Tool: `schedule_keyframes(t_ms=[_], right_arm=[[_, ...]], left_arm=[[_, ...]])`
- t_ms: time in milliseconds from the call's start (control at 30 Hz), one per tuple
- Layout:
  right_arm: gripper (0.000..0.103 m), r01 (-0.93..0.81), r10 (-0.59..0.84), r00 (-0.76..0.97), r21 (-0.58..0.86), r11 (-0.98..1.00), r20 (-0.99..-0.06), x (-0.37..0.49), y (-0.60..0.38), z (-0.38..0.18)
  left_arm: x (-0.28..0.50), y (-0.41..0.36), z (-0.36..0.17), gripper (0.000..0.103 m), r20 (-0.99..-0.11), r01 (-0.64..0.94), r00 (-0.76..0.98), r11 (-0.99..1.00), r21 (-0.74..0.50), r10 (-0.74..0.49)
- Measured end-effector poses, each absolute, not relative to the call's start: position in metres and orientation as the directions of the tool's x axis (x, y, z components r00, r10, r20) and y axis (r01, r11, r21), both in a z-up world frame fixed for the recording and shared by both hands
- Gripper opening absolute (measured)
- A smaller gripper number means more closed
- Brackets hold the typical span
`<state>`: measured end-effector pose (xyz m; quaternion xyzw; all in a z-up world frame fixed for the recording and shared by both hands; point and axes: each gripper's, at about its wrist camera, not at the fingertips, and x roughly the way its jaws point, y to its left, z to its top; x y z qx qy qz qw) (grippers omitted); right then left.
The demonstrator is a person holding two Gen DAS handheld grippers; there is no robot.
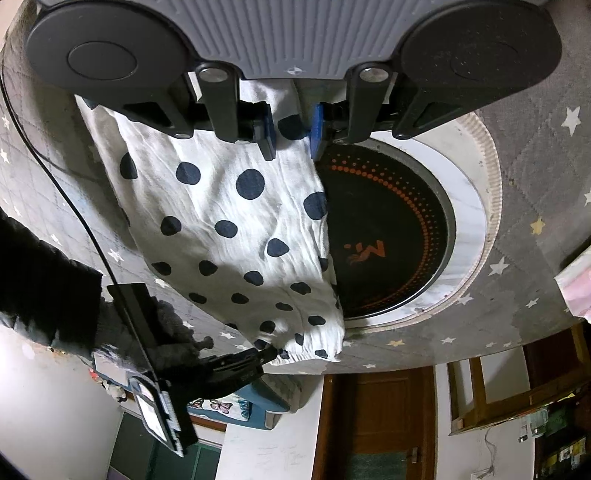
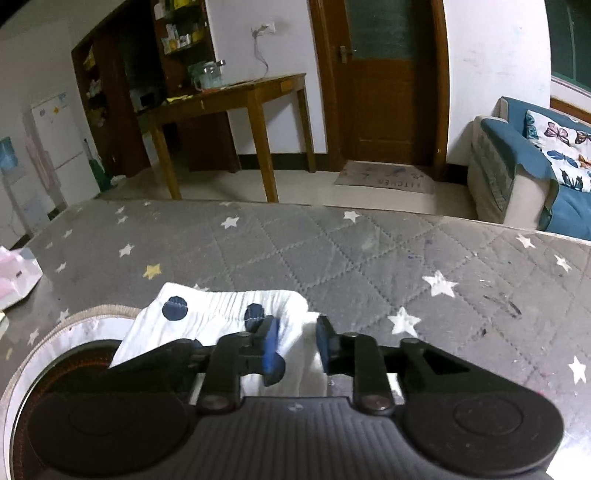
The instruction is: Fold clothes
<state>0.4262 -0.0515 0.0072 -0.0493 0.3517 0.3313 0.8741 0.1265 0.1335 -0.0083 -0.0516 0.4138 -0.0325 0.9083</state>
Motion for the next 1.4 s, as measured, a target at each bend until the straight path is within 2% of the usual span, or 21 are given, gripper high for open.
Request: schedule_keyframes(t_ms=[67,200,300,367,467,533,867,1067,1400], right_arm=[[0.037,-0.617,0.550,0.532,0.151,0.773,-0.643,0.428,-0.054,0.008],[0.039,-0.619,0.559,0.517,0.167,0.767,-0.648,0.434,-0.052,0.002],[0.037,-0.617,0.573,0.504,0.196,0.762,-0.646,0.433,-0.050,-0.002],[0.026,-0.614,0.582,0.497,0.212,0.760,-0.644,0.432,-0.051,-0.004],[0.017,-0.617,0.595,0.495,0.226,0.754,-0.633,0.432,-0.054,0.000],[0.015,-0.624,0.611,0.494,0.237,0.745,-0.619,0.428,-0.057,0.006],[0.013,-0.705,0.712,0.455,0.272,0.655,-0.534,0.377,-0.076,0.054],[0.013,-0.757,0.788,0.390,0.321,0.569,-0.476,0.313,-0.106,0.084],[0.013,-0.868,0.877,0.210,0.331,0.371,-0.431,0.185,-0.140,0.112]], left_arm=[[0.128,0.135,-0.007,0.023,-0.748,0.012,0.656,0.993,-0.121,-0.099],[0.130,0.133,-0.004,0.025,-0.743,0.011,0.663,0.993,-0.118,-0.095],[0.132,0.132,-0.003,0.028,-0.745,0.008,0.661,0.994,-0.110,-0.088],[0.134,0.132,-0.003,0.028,-0.748,0.004,0.659,0.994,-0.108,-0.084],[0.138,0.131,-0.001,0.028,-0.747,0.000,0.660,0.994,-0.108,-0.081],[0.142,0.130,0.000,0.028,-0.744,0.000,0.663,0.994,-0.105,-0.079],[0.156,0.133,-0.009,0.032,-0.757,-0.025,0.651,0.996,-0.087,-0.050],[0.146,0.140,-0.008,0.034,-0.754,-0.051,0.657,0.996,-0.079,-0.026],[0.102,0.162,0.013,0.038,-0.702,-0.134,0.711,0.986,-0.095,0.029]])
